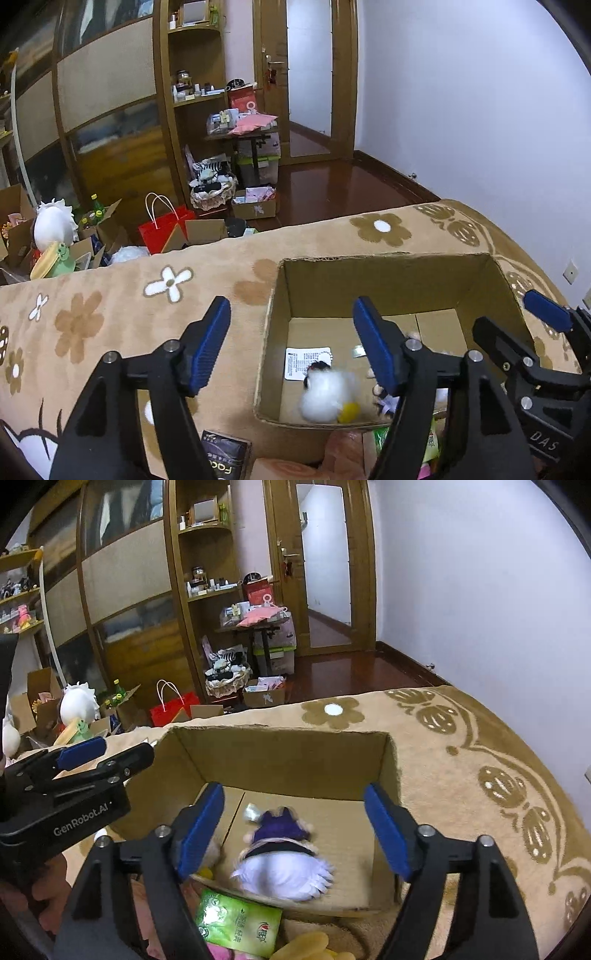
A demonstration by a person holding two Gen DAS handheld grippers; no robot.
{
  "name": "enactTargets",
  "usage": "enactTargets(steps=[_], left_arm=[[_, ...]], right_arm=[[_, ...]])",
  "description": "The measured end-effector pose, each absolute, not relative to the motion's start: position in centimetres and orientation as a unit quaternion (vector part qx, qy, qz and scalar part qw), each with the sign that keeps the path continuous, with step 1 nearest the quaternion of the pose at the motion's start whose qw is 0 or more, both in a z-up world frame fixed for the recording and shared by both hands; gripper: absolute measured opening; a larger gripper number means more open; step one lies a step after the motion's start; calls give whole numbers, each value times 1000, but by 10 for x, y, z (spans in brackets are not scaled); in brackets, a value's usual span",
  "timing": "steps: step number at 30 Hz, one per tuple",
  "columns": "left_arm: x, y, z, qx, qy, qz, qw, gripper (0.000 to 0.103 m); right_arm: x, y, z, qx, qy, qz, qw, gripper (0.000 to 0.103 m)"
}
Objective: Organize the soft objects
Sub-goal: 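Withdraw both tools from the box back toward the remaining items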
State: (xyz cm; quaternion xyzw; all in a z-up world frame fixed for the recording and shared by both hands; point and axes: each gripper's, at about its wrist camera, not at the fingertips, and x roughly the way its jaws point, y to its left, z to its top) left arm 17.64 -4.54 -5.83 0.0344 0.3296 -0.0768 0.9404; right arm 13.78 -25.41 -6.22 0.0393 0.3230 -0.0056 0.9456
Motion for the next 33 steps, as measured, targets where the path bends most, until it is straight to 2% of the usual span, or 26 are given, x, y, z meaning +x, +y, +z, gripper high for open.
enactTargets(steps=[2, 7, 11, 25, 33], left_arm=[[174, -43, -54, 34, 330, -74, 940, 81], [164, -35, -34, 36, 327, -63, 942, 85], [150, -24, -18, 36, 318, -41, 946, 90], [111, 18, -11, -5, 348, 0, 937, 91], [93, 22, -36, 11, 380, 9, 925, 91]], right_arm=[[135, -255, -57, 38, 319, -10, 947, 95], [125, -254, -36, 29, 305, -17, 952, 103], [112, -254, -23, 35, 296, -14, 954, 103], [77, -253, -8, 55, 310, -3, 949, 103], [61, -258, -21, 66, 337, -11, 939, 103]])
